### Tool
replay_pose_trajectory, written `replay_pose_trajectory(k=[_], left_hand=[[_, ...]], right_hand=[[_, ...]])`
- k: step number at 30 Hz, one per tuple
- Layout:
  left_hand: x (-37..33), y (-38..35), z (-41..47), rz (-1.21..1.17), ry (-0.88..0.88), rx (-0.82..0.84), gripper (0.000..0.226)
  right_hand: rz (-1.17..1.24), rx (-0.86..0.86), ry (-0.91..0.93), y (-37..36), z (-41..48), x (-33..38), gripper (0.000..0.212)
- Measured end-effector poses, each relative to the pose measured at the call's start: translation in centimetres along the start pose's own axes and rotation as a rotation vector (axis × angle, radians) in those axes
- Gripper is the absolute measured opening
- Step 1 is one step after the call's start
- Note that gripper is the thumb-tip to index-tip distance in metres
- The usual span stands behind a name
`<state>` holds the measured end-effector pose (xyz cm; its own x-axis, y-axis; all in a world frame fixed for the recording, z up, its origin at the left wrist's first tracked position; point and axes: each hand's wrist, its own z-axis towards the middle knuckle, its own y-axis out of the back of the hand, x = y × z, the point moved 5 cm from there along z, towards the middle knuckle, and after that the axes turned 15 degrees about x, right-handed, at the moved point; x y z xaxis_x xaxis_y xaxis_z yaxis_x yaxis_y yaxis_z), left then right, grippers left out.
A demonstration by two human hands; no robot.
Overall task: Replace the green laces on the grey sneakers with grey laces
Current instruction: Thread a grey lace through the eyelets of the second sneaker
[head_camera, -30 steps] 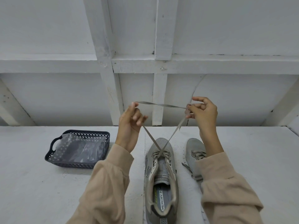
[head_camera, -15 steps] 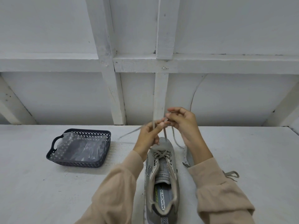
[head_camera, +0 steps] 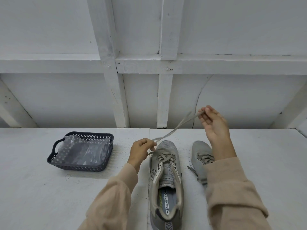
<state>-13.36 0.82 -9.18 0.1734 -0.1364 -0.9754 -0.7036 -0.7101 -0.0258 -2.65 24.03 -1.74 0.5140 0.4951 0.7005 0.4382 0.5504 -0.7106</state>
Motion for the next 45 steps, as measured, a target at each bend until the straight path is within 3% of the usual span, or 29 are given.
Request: replay_pose_trajectory(k=[11, 14, 17, 20, 22, 25, 31, 45], left_hand=[[3.8, 1.6, -0.5, -0.066, 0.146, -0.045, 0.014], [3.4, 1.6, -0.7, -0.136, 0.085, -0.09, 0.006], [2.3, 1.4, -1.1, -0.194, -0.012, -0.075, 0.01], [0.6, 0.3, -1.7, -0.089, -0.045, 0.07, 0.006], [-0.1, -1.1, -2.2, 0.089, -0.044, 0.215, 0.003], [0.2, -2.7, -2.4, 0.298, -0.038, 0.368, 0.009], [0.1, -3.4, -2.0, 0.56, -0.015, 0.32, 0.024], [-0.1, -3.8, -2.4, 0.51, -0.089, 0.251, 0.025]], right_hand=[[0.039, -0.072, 0.085, 1.4, 0.1, 0.5, 0.011], [-0.322, 0.034, 0.073, -0.2, -0.6, 1.1, 0.018], [-0.88, 0.379, -0.056, -3.2, -2.4, 0.5, 0.019], [-1.339, 0.767, -0.34, -4.1, -5.3, -2.8, 0.012], [-1.491, 0.876, -0.452, -3.3, -6.7, -4.7, 0.011], [-1.533, 0.84, -0.505, -2.2, -7.4, -5.6, 0.015], [-1.553, 0.798, -0.485, -1.6, -7.5, -5.7, 0.016], [-1.612, 0.803, -0.48, -2.5, -7.8, -5.8, 0.013]])
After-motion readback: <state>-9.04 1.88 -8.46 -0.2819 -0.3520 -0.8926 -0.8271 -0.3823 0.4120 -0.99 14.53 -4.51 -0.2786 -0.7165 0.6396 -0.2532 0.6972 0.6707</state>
